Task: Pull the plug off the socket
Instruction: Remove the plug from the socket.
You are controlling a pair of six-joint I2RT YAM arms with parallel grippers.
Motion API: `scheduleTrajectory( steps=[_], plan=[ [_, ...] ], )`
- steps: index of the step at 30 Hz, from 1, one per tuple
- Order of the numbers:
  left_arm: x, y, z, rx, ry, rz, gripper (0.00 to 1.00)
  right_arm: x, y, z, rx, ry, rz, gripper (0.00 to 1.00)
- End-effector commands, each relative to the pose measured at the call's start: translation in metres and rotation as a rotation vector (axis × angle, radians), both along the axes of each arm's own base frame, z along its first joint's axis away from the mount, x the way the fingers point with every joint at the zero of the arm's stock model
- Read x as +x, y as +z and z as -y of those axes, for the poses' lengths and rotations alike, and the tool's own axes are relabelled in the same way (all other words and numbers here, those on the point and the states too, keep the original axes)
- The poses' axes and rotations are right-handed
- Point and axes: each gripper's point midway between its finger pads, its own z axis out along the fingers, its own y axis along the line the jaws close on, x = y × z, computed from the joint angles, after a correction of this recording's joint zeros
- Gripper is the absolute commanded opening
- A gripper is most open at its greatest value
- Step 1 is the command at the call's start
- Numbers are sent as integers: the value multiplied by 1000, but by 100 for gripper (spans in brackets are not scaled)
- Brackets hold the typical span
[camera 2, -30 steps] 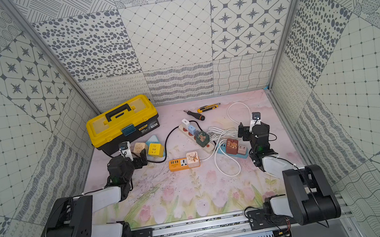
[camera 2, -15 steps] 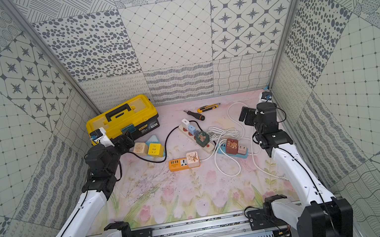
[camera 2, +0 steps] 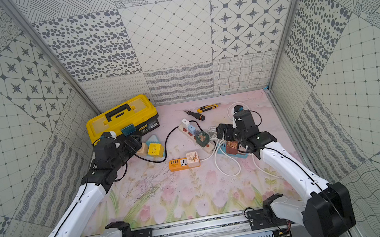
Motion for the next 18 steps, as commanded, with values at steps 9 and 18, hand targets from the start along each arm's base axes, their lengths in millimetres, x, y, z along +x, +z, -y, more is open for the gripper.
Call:
scheduleTrajectory(
  steps=[9, 18],
  plan=[
    [-36, -56, 136, 359, -640, -86, 84, -39, -18, -103, -132, 266, -78, 99],
    [-63, -87, 185, -121, -690, -216, 64, -46, -45, -134, -157, 77, -140, 99]
  ],
)
